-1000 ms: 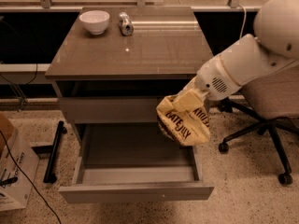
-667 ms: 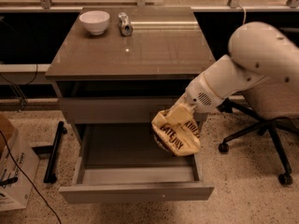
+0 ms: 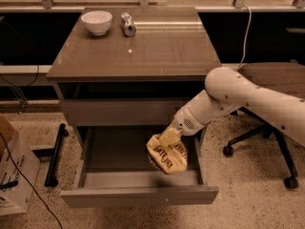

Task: Place brown chip bag into middle drawer

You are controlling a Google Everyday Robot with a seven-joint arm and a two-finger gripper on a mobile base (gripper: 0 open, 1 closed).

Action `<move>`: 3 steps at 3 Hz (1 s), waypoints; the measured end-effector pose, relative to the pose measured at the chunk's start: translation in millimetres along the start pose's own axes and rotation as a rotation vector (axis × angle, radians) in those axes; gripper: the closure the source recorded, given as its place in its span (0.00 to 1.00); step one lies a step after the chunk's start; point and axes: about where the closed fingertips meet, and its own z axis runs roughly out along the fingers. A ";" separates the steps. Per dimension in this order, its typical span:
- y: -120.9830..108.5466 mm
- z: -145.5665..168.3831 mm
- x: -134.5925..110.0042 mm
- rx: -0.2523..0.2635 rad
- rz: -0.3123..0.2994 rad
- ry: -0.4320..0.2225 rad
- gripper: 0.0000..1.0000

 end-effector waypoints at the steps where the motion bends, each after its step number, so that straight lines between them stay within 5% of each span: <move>1: -31.8 42.3 17.9 -0.011 0.029 0.017 1.00; 2: -62.0 69.1 35.3 0.015 0.059 0.036 0.81; 3: -63.3 73.3 37.3 0.012 0.062 0.039 0.58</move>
Offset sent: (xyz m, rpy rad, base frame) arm 0.0536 -0.0134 -0.1399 -0.0810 0.0406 -0.0843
